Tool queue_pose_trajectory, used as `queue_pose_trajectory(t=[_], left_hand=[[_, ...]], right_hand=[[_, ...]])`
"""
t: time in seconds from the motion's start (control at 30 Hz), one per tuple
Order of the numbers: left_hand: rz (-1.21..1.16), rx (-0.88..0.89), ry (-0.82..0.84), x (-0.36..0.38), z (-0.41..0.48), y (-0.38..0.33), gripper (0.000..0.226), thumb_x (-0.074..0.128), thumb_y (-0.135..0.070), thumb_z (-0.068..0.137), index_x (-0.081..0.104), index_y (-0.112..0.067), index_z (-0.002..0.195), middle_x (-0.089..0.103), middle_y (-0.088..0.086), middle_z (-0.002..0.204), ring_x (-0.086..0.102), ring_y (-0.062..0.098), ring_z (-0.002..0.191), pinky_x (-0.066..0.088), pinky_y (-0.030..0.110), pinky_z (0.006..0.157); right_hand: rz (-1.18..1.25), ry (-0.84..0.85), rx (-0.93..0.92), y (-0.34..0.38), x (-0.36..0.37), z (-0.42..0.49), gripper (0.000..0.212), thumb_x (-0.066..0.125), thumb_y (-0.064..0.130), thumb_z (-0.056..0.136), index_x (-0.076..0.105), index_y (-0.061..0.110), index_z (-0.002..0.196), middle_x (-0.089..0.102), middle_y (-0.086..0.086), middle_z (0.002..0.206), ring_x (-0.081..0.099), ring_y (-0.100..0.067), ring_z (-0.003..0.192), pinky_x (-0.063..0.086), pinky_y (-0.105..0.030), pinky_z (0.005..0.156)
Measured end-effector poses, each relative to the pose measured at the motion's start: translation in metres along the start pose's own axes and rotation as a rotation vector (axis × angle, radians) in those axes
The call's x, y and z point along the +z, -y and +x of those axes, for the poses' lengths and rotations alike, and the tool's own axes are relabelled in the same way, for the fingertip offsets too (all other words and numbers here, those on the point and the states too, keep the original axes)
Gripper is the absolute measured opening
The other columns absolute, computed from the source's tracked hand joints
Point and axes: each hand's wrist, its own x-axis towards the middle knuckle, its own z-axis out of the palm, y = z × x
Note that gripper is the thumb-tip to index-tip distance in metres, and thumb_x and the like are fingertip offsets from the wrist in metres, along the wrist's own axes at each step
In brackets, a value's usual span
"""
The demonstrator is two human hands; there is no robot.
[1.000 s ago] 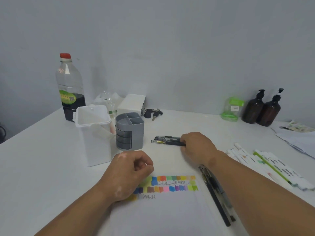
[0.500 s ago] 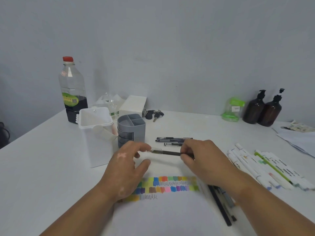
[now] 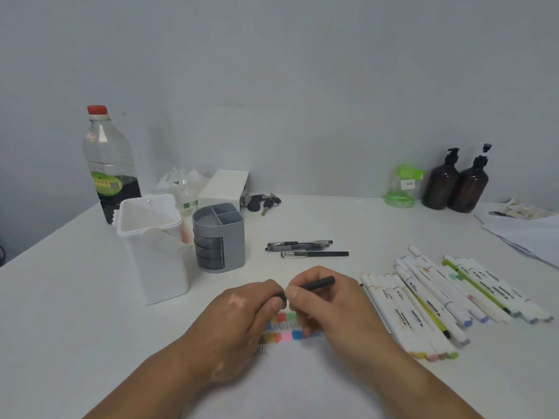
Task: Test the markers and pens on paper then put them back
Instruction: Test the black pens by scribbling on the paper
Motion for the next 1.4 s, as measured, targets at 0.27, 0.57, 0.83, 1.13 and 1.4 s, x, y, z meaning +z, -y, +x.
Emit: queue_pose_trajectory(t=[0.27,0.57,0.83,1.13,1.4], left_hand=[[-0.132,0.015,0.061,-0.001,-0.001,-0.003,0.025,0.040,-0.048,0.102,0.057,-0.032,0.092,0.066,-0.021,0.081,0.059,0.007,0.073,0.043,0.011,0.062],[0.020,-0.209,0.060,-0.018,-0.004,0.024,0.015,0.071,-0.046,0.087,0.064,-0.034,0.081,0.054,-0.014,0.055,0.047,0.009,0.053,0.038,0.020,0.050],[0.038,-0.215,0.081,-0.015,-0.004,0.031,0.021,0.081,-0.052,0.076,0.070,-0.036,0.082,0.059,-0.018,0.063,0.051,0.007,0.057,0.045,0.023,0.057],[0.110,-0.203,0.105,-0.014,-0.004,0.031,0.028,0.081,-0.056,0.073,0.071,-0.035,0.088,0.055,-0.014,0.062,0.051,0.005,0.061,0.040,0.018,0.055],[0.114,-0.225,0.103,-0.014,-0.003,0.029,0.028,0.082,-0.054,0.073,0.071,-0.036,0.091,0.056,-0.013,0.063,0.052,0.002,0.062,0.040,0.016,0.054]], right_hand=[[0.061,0.010,-0.011,-0.015,0.009,-0.001,0.024,0.082,0.040,0.071,0.067,0.022,0.079,0.061,-0.005,0.059,0.053,-0.022,0.051,0.047,-0.031,0.053],[0.160,-0.049,0.016,0.001,-0.022,-0.008,0.034,0.050,0.022,0.073,0.079,0.008,0.082,0.063,-0.017,0.059,0.060,-0.026,0.051,0.049,-0.032,0.046],[-0.224,0.032,0.094,-0.012,0.008,-0.018,0.017,0.065,0.005,0.083,0.064,0.016,0.070,0.061,-0.006,0.052,0.052,-0.018,0.043,0.044,-0.025,0.043],[-0.396,0.025,0.130,-0.015,0.014,-0.020,0.013,0.069,0.011,0.080,0.072,0.022,0.073,0.068,-0.006,0.058,0.058,-0.015,0.047,0.049,-0.027,0.048],[-0.473,0.038,0.129,-0.013,0.014,-0.020,0.012,0.067,0.013,0.081,0.071,0.023,0.075,0.069,-0.010,0.060,0.059,-0.013,0.047,0.051,-0.029,0.050]])
